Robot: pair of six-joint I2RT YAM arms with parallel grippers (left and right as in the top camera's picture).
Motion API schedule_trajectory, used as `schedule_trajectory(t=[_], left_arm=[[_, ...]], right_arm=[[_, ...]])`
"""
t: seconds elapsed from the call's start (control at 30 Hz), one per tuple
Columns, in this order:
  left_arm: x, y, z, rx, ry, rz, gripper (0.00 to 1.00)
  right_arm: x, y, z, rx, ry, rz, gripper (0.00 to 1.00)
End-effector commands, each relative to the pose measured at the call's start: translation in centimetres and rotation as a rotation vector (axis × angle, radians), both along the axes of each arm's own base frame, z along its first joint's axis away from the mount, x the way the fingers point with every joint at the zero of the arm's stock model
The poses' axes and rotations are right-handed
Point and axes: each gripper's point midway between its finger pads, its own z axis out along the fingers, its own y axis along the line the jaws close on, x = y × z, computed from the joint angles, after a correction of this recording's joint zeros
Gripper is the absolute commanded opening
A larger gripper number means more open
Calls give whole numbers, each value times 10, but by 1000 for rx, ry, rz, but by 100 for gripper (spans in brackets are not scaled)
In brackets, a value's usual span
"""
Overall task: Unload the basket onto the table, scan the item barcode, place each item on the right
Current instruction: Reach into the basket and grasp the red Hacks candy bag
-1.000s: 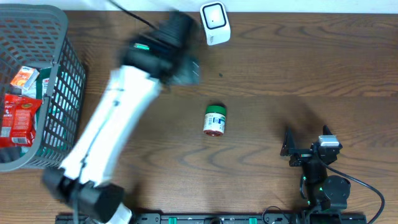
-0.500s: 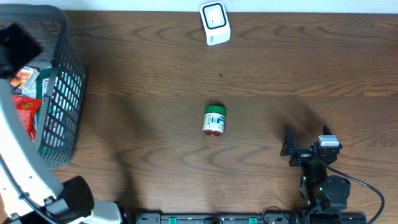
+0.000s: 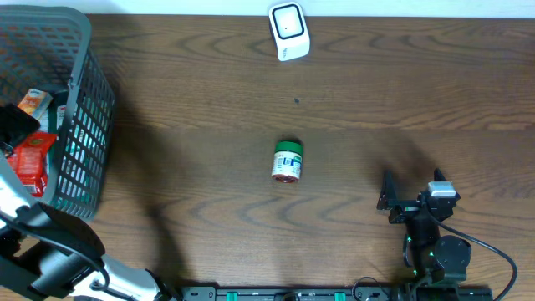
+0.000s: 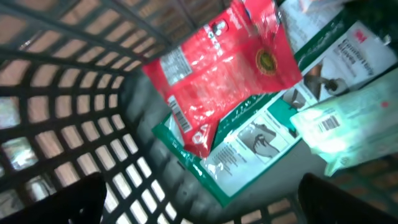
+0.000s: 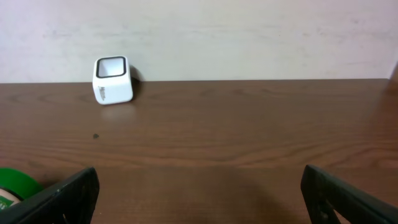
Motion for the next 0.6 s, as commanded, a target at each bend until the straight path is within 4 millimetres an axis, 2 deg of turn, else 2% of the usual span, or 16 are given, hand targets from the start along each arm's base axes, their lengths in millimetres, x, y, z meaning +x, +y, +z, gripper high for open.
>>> schedule_trajectory(t=[0.0, 0.57], left_arm=[[0, 5, -17, 14, 48, -75, 98], [34, 33, -108, 11, 119, -221, 99]], right_arm=[[0, -3, -1, -1, 5, -11, 99], [0, -3, -1, -1, 5, -11, 99]])
